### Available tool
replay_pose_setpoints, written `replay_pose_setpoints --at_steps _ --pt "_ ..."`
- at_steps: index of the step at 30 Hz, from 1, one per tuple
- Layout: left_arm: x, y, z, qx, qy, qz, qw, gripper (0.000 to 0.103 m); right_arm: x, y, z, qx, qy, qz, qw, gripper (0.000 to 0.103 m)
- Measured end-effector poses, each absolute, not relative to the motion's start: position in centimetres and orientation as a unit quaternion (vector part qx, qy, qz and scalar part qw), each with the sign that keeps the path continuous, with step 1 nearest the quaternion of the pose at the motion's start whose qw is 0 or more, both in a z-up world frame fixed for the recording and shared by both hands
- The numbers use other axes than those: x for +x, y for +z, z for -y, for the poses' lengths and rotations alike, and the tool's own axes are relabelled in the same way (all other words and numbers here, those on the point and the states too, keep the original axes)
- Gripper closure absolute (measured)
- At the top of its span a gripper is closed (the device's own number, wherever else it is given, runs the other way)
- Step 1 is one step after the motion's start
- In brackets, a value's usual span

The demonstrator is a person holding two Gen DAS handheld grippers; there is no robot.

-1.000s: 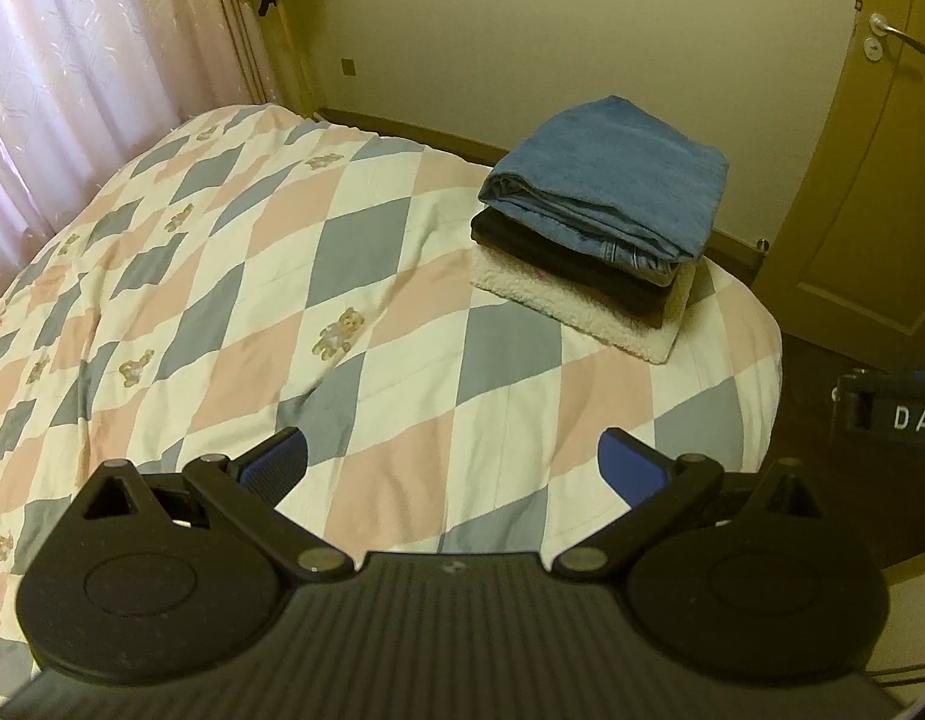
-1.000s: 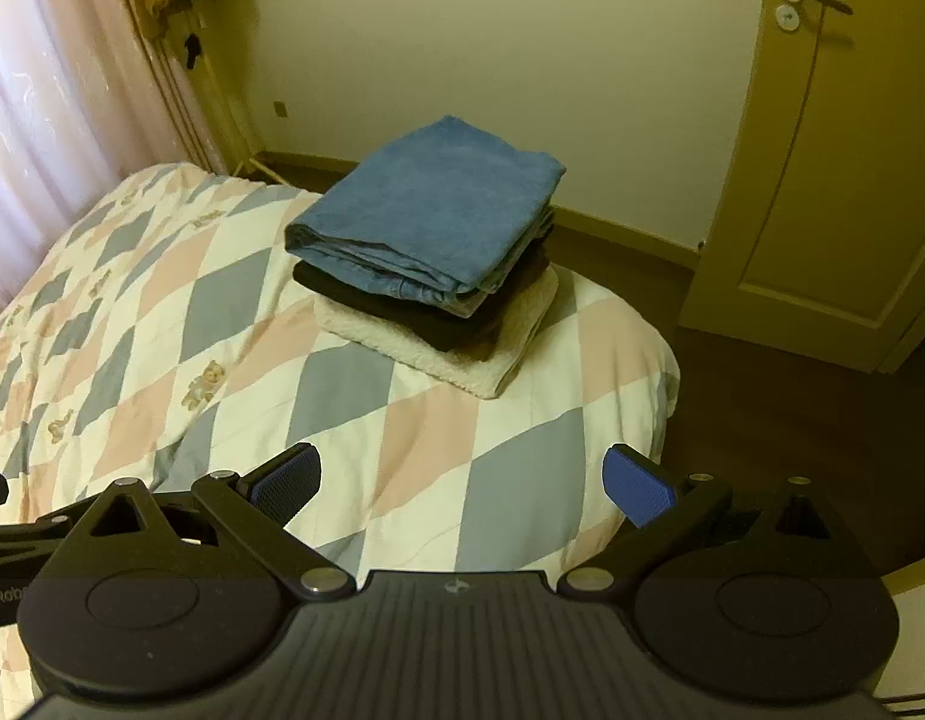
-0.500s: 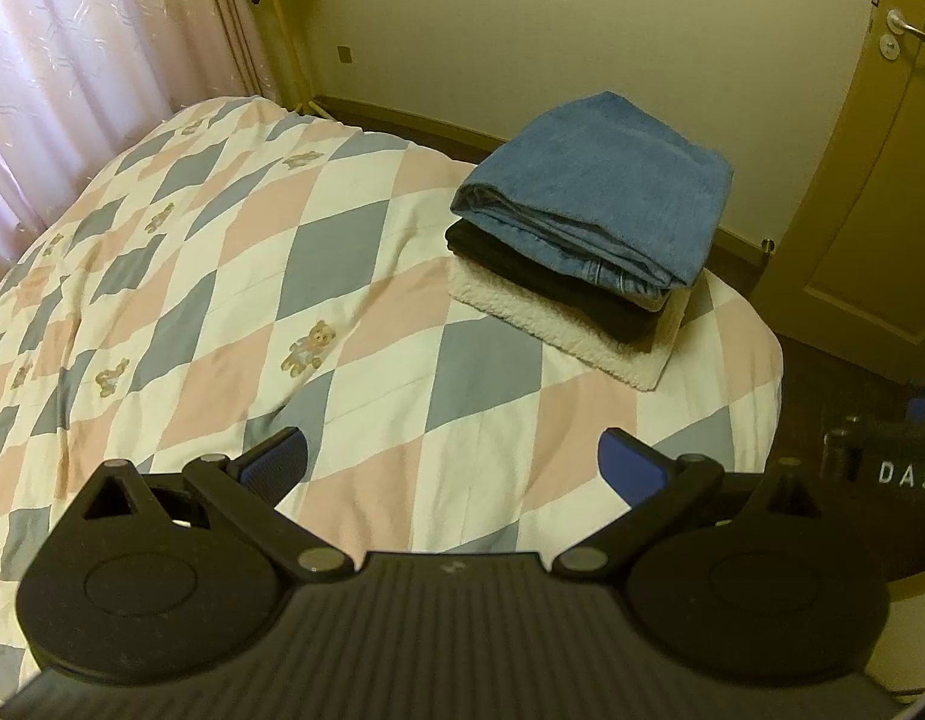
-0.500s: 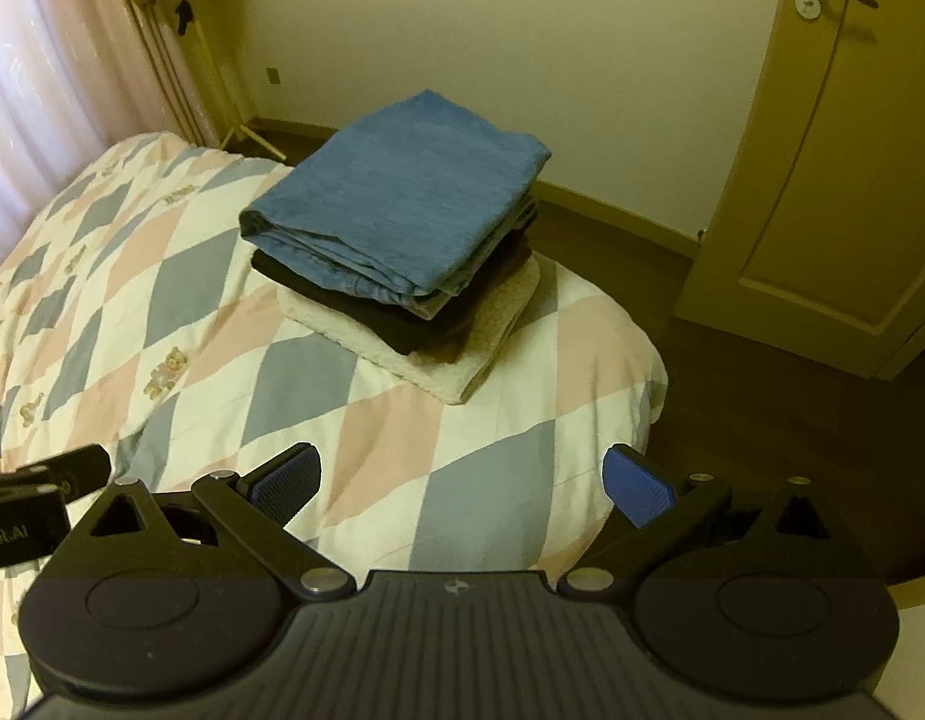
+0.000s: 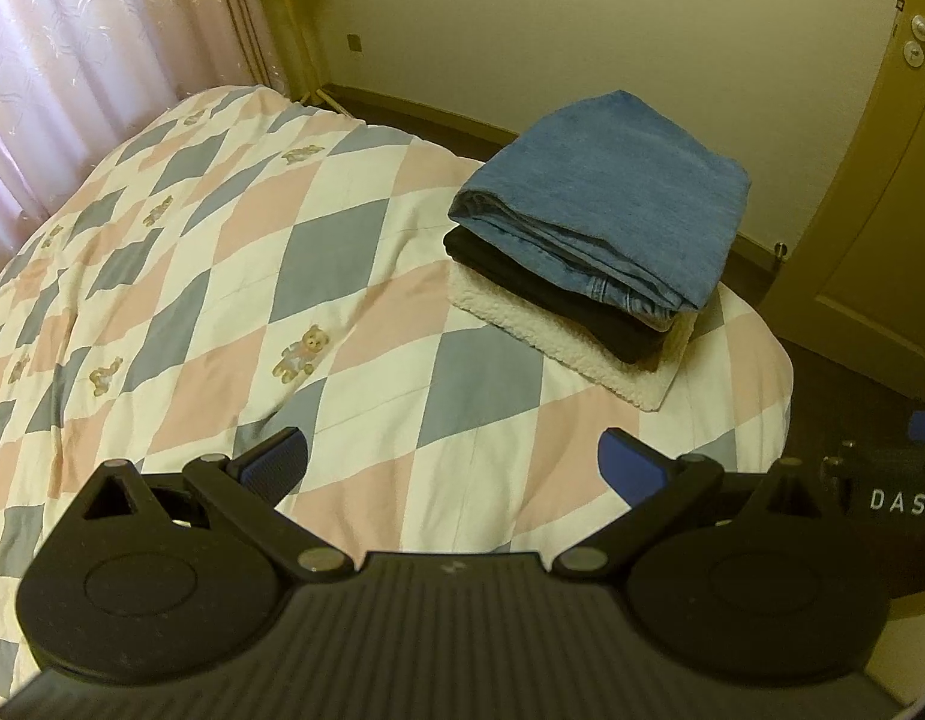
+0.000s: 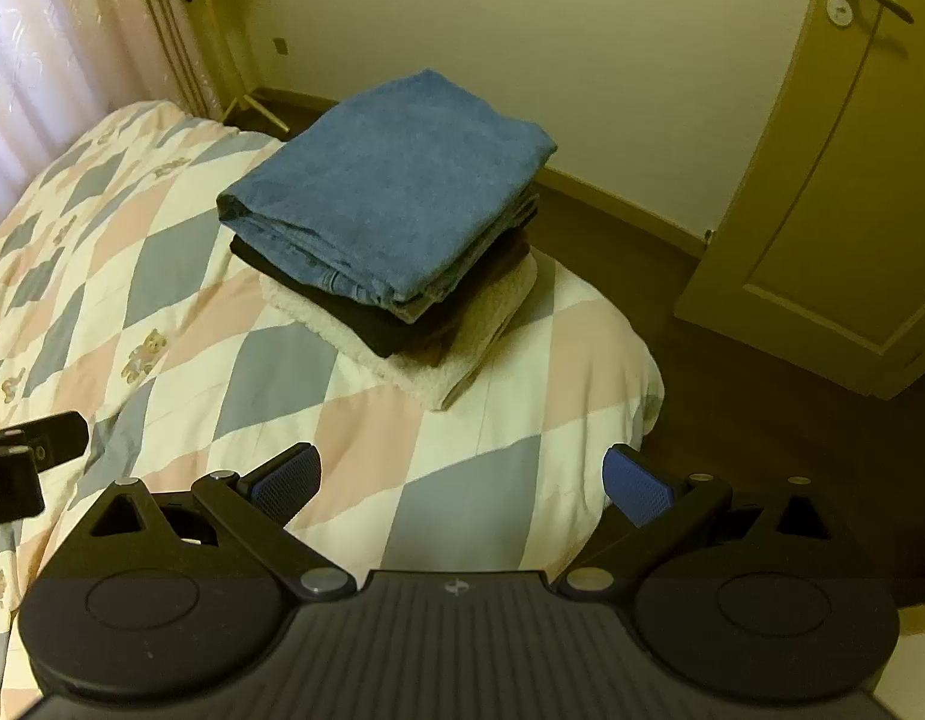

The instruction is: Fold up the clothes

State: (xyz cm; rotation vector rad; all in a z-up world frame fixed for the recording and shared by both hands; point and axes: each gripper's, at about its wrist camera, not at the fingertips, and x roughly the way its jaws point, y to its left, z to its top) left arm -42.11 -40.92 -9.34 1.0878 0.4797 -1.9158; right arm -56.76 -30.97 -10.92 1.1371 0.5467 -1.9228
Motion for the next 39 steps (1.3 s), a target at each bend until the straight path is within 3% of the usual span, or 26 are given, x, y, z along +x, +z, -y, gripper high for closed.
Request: replay_pose_setpoints --at_steps 39 --pt "-45.6 -10.8 43.7 0.441 -0.742 -0.208 0.460 0.001 -62.2 -12.0 35.7 0.452 -0.747 -0.236 0.428 0.000"
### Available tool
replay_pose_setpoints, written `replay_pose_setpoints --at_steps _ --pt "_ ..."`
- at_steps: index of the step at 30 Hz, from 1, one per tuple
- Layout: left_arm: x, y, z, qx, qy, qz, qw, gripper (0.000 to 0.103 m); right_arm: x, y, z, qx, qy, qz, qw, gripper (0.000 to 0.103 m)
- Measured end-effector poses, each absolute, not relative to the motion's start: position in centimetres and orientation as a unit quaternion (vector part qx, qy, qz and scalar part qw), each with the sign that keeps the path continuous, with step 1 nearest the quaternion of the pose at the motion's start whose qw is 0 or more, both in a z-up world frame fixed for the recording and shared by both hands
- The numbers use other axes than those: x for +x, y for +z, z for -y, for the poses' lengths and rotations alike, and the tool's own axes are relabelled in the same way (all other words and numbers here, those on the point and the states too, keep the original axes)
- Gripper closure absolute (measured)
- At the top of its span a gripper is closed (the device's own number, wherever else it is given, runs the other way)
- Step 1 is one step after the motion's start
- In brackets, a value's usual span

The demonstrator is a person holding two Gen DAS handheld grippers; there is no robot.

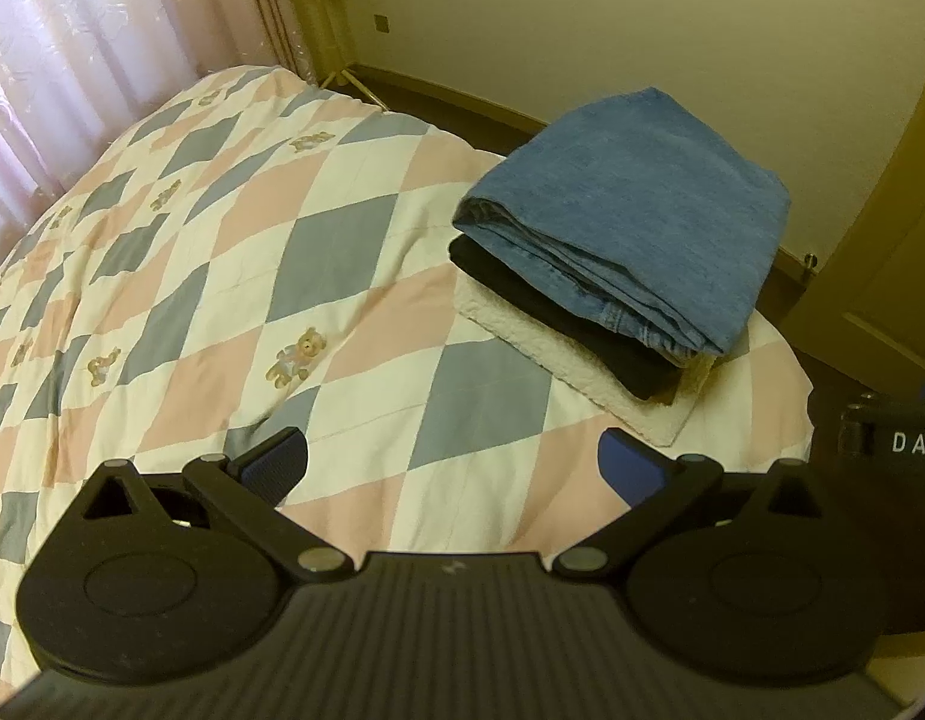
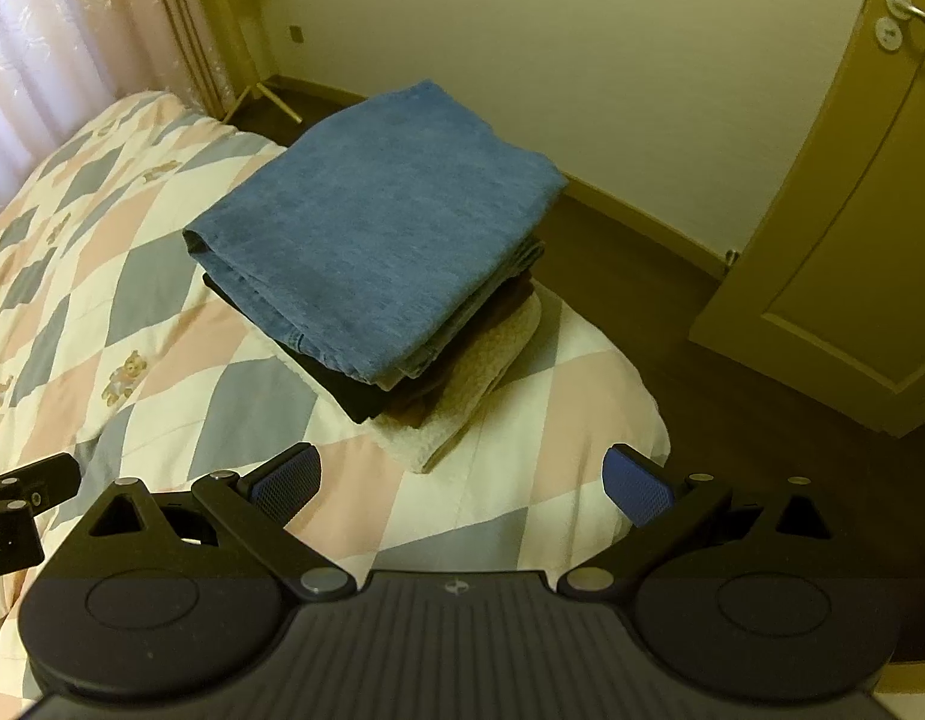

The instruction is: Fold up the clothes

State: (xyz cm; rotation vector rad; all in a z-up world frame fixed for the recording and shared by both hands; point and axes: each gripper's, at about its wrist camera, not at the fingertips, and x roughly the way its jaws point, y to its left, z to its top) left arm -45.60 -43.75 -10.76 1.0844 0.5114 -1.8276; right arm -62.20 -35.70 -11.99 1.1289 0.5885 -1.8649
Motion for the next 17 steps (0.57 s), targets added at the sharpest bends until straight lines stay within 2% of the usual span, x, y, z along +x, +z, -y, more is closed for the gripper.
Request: replay_pose_setpoints --at_steps 17 --pt "-44.2 -9.2 43.5 0.413 -0.749 -0.198 0.479 0.001 -61.6 -11.2 37.2 0.436 -0.744 -0.234 0.450 0.000"
